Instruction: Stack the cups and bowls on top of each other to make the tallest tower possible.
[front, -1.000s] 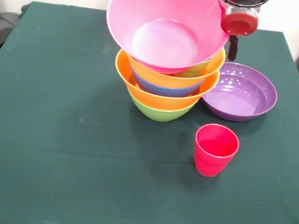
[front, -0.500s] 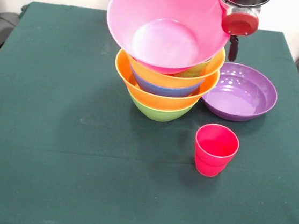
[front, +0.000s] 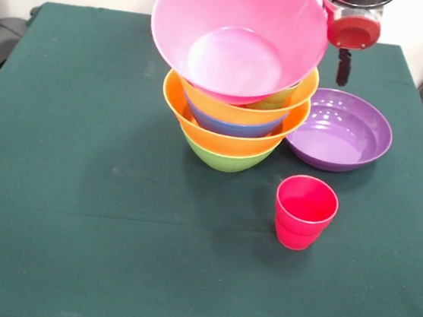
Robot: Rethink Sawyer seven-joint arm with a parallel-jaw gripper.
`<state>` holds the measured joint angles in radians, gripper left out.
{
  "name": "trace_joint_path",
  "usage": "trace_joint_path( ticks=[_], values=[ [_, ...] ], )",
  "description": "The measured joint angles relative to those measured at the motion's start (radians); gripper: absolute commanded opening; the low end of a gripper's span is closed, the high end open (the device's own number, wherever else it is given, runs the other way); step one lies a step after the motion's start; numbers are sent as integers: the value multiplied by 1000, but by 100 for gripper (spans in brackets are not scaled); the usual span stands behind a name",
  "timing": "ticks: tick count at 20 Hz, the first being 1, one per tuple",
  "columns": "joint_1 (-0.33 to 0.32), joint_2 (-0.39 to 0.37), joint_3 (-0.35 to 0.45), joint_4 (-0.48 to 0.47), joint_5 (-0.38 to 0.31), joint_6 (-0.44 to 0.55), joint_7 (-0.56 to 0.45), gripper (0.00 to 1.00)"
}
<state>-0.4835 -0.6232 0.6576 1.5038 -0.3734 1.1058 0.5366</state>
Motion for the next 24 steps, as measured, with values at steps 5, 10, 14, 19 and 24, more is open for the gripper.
trace_joint_path(
  ticks=[5, 10, 14, 19, 24],
  values=[
    [-1, 0, 22, 2, 7, 0, 0, 100],
    [0, 2, 34, 4, 7, 0, 0, 100],
    [2, 8, 34, 4, 5, 0, 0, 100],
    [8, 13, 35, 7, 0, -22, 0, 100],
    [25, 14, 35, 7, -24, -78, 0, 100]
  ],
)
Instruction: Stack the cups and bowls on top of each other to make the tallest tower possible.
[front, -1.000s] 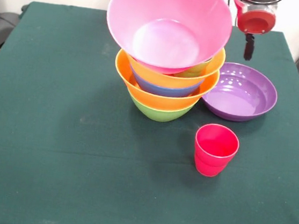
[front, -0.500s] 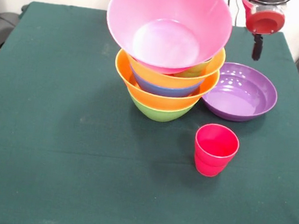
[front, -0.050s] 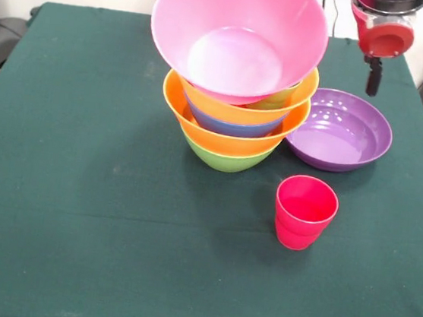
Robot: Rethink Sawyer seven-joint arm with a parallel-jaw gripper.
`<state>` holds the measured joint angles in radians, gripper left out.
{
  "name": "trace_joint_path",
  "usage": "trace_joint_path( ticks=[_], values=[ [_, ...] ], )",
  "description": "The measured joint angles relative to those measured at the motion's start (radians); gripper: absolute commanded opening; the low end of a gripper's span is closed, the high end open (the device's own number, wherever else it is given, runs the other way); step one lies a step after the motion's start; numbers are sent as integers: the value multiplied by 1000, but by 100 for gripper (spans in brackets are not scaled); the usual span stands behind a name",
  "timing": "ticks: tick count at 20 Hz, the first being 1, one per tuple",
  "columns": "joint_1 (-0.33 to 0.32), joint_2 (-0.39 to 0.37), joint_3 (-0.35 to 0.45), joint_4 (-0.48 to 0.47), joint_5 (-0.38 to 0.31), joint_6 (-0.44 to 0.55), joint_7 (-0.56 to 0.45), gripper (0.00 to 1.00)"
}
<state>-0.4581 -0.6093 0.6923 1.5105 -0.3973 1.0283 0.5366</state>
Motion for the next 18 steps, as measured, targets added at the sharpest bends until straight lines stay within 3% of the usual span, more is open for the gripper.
trace_joint_path(
  ticks=[12, 18],
  values=[
    [86, 3, 0, 2, -86, -149, 0, 100],
    [90, 6, 0, 7, -133, -187, 0, 100]
  ],
)
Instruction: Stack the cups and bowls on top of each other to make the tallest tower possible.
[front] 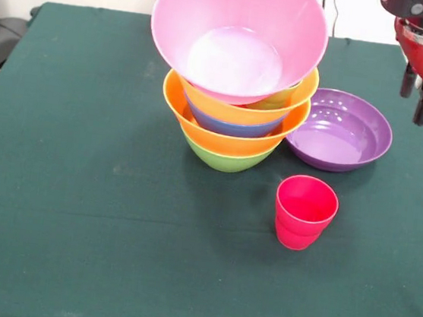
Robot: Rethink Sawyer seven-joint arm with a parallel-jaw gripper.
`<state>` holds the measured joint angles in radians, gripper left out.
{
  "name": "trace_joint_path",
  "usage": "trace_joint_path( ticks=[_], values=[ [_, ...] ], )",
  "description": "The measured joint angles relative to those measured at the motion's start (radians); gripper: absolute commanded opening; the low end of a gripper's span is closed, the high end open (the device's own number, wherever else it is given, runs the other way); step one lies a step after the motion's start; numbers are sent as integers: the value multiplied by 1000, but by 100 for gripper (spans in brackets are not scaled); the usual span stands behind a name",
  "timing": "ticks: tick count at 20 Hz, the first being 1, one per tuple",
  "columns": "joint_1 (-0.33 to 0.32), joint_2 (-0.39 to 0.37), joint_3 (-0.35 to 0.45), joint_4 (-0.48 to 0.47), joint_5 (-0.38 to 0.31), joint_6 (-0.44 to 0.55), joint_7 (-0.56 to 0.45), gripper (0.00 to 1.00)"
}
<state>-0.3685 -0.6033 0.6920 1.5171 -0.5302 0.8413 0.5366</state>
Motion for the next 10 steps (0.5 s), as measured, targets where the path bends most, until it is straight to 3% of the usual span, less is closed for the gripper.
trace_joint_path(
  ticks=[10],
  values=[
    [0, 41, -6, 11, -124, -27, 0, 100]
  ],
)
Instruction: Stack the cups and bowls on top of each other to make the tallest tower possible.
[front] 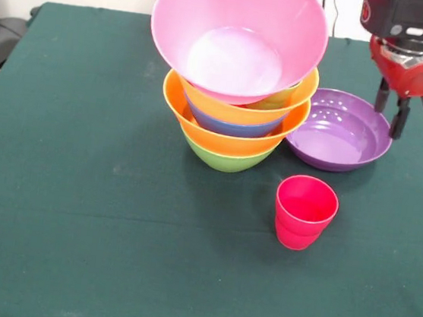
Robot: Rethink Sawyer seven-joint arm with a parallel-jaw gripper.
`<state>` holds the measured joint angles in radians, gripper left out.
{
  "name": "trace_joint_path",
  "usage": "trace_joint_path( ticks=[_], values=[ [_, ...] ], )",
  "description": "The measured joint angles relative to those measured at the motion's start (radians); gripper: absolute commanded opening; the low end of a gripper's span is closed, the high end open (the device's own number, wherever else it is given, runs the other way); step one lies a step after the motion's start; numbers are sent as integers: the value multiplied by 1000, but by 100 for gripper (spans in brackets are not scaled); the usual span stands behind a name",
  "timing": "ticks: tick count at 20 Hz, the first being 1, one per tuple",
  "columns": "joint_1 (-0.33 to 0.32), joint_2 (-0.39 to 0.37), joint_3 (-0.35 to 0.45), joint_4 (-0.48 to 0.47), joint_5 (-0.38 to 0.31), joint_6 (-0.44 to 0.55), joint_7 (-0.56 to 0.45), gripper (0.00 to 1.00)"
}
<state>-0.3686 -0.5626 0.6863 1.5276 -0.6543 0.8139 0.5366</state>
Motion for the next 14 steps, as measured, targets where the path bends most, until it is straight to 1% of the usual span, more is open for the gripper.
trace_joint_path(
  ticks=[7, 14],
  values=[
    [4, 48, -11, 4, -71, 0, 0, 100],
    [6, 79, -13, 5, -100, 0, 0, 100]
  ],
)
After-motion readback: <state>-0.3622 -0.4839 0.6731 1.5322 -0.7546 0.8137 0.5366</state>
